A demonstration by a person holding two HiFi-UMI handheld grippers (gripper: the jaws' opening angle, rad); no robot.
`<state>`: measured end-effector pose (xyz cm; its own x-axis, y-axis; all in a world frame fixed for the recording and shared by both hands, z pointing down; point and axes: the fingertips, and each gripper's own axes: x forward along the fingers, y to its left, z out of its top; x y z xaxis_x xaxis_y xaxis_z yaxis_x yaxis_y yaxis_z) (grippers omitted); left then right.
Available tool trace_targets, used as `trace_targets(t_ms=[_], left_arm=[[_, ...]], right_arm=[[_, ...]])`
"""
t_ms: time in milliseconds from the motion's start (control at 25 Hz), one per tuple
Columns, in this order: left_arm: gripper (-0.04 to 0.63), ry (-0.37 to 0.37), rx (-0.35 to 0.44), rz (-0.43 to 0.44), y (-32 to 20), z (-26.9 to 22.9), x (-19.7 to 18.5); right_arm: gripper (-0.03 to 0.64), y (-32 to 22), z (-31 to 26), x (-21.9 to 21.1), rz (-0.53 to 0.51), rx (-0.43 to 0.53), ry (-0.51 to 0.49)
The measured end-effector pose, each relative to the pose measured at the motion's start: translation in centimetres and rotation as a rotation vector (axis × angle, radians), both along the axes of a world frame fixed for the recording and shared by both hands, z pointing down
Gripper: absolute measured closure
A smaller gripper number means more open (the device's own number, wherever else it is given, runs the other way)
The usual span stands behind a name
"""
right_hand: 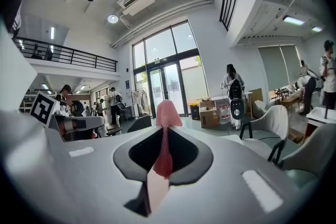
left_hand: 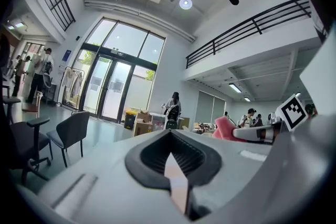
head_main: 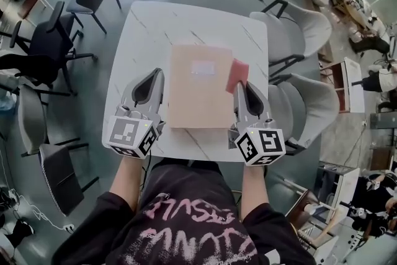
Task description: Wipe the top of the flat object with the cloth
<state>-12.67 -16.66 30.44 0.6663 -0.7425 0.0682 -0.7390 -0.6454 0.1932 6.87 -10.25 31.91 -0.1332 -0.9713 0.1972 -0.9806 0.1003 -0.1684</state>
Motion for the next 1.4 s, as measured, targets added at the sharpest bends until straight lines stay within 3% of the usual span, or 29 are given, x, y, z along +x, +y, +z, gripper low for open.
trace_targets(t_ms=[1400], left_arm=[[0.595,-0.063,0.03,-0.076,-2.6,-0.3,3.5]], right_arm=[[0.568,-3.3,1.5,3.5,-0.089,-0.024,-0.047]])
